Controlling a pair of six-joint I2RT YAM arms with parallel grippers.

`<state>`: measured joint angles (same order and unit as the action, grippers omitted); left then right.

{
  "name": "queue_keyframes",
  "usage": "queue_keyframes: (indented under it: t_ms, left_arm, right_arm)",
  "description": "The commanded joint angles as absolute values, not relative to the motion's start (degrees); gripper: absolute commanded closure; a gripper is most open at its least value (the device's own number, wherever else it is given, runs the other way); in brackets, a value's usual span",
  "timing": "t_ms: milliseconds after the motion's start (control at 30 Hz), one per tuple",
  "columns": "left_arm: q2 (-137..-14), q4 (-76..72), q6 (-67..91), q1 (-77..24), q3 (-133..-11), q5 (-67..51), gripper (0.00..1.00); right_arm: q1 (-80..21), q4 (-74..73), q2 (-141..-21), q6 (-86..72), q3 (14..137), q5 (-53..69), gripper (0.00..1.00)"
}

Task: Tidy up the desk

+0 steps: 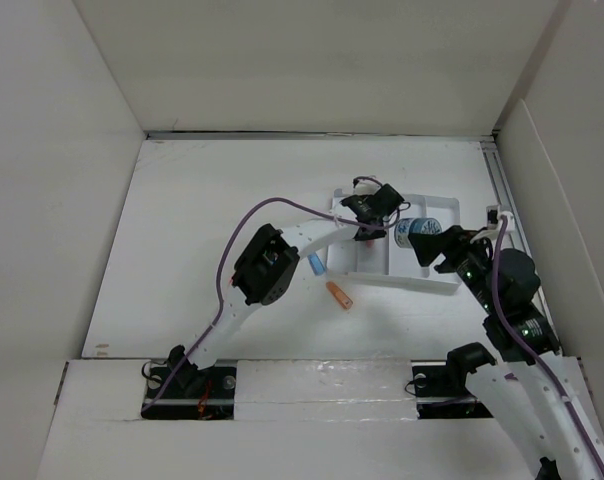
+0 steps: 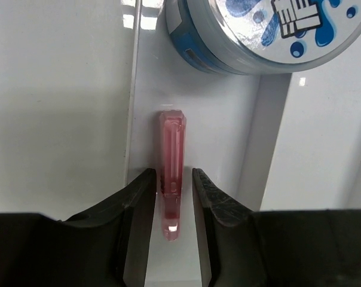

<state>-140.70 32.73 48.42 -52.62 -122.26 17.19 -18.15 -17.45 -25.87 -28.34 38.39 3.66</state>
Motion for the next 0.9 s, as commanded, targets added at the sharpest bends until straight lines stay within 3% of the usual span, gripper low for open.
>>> queue_keyframes:
  t_ms: [0, 133, 400, 600, 867]
  left_arm:
    - [-143.61, 40.25, 46.23, -53.35, -118.39, 16.08, 0.74]
    - [-142.83, 39.82, 45.0, -53.88, -117.69, 16.96, 1.0]
    - [-131.95, 35.34, 43.59, -55.02, -114.18, 16.43, 1.0]
    - [-117.28, 23.65, 40.96, -54.41, -101.19, 23.46, 1.0]
    - [-114.96, 14.07, 42.19, -46.58, -92.46, 20.91, 1.0]
  right_arm:
    - [-18.72, -10.28, -26.63, -29.09, 38.41, 5.45, 0.57]
    - [-18.72, -9.76, -27.07, -29.0, 38.32, 5.19, 0.57]
    - [-18.72, -10.46, -27.77, -28.3, 40.07, 3.43, 0.57]
    - [-18.72, -10.81, -28.83, -27.51, 39.73, 2.46, 0.59]
    - [-18.72, -9.05, -32.77, -27.42, 36.13, 1.06, 0.6]
